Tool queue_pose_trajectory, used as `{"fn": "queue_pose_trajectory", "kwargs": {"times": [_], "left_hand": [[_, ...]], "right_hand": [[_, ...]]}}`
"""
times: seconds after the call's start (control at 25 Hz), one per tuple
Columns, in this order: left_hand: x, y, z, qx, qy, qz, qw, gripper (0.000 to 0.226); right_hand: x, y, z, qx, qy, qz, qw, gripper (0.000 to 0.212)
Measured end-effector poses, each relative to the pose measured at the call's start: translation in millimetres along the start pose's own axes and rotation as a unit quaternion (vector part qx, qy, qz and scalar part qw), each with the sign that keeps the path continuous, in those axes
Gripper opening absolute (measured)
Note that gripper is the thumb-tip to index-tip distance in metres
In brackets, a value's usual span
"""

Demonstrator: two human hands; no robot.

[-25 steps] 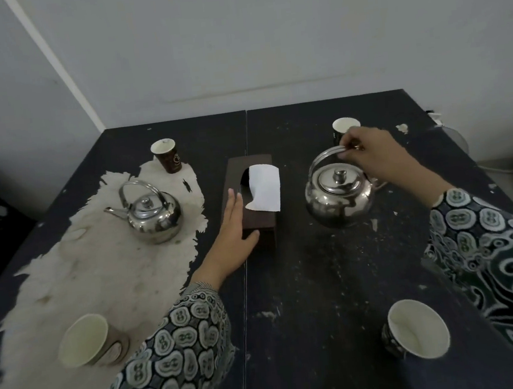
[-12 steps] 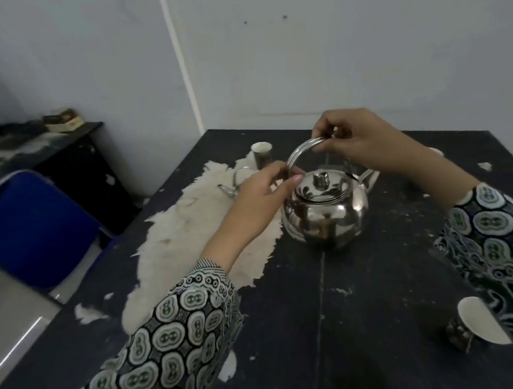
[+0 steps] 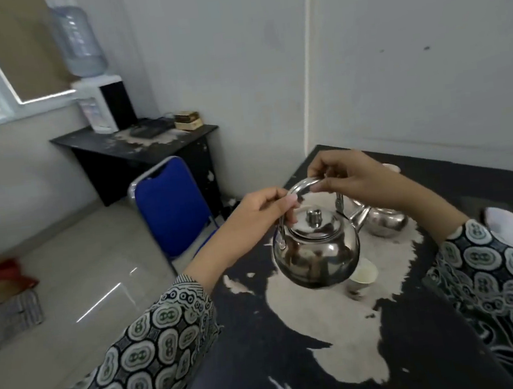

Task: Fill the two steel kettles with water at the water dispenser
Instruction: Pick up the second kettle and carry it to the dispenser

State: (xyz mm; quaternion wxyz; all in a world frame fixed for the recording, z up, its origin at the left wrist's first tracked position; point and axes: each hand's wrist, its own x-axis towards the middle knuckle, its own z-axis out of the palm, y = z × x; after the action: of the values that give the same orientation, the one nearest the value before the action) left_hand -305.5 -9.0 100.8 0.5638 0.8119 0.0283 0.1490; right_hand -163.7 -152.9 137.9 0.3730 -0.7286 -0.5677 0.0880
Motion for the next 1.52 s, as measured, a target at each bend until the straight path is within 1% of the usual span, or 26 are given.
{"fn": "queue_pose_trajectory", "kwargs": {"times": [0.12, 0.24, 0.4, 0.52, 0.6, 0.8, 0.96, 1.04, 1.16, 1.24, 1.4, 1.52], "left_hand": [[-33.7, -9.2, -73.9, 0.003, 0.014, -0.011, 1.000, 0.022], [-64.5, -20.0, -137.8, 0.011, 0.049, -0.027, 0.998, 0.024], [-91.3, -41.8, -202.2, 0.007, 0.104, -0.057, 0.993, 0.033], [-92.9, -64.7, -238.4, -0.009, 0.123, -0.089, 0.988, 0.037], [-87.4, -80.0, -259.0, -0.020, 0.123, -0.099, 0.987, 0.034], [-52.7, -114.1, -315.5, -0.084, 0.138, -0.091, 0.983, 0.028], [-30.7, -134.8, -365.7, -0.107, 0.185, -0.067, 0.975, 0.029], [-25.3, -147.6, -393.7, -0.116, 0.215, -0.067, 0.967, 0.036], [-16.5, -172.1, -439.7, -0.125, 0.250, -0.076, 0.957, 0.038], [-10.3, -191.9, -475.6, -0.126, 0.251, -0.088, 0.956, 0.039], [3.3, -231.3, -555.8, -0.113, 0.214, -0.102, 0.965, 0.040], [14.5, -255.9, -622.8, -0.083, 0.197, -0.120, 0.969, 0.041]], "right_hand": [[50.0, -41.1, 53.0, 0.026, -0.030, -0.031, 0.999, 0.006], [95.3, -77.4, 101.4, 0.041, -0.083, -0.078, 0.993, 0.012], [151.6, -103.9, 157.8, 0.059, -0.126, -0.117, 0.983, 0.003], [194.4, -105.3, 193.3, 0.067, -0.150, -0.132, 0.978, 0.004], [220.3, -97.1, 211.8, 0.076, -0.160, -0.134, 0.975, 0.003], [291.6, -76.2, 244.1, 0.108, -0.142, -0.140, 0.974, 0.003], [349.4, -70.4, 263.6, 0.128, -0.131, -0.139, 0.973, 0.009], [377.4, -66.8, 278.2, 0.126, -0.138, -0.119, 0.975, 0.006], [421.9, -65.5, 305.1, 0.113, -0.153, -0.110, 0.975, 0.010], [455.0, -67.8, 326.2, 0.101, -0.167, -0.114, 0.974, 0.010], [525.5, -72.3, 369.9, 0.094, -0.184, -0.110, 0.972, 0.009], [585.2, -82.5, 406.1, 0.095, -0.176, -0.094, 0.975, 0.008]]}}
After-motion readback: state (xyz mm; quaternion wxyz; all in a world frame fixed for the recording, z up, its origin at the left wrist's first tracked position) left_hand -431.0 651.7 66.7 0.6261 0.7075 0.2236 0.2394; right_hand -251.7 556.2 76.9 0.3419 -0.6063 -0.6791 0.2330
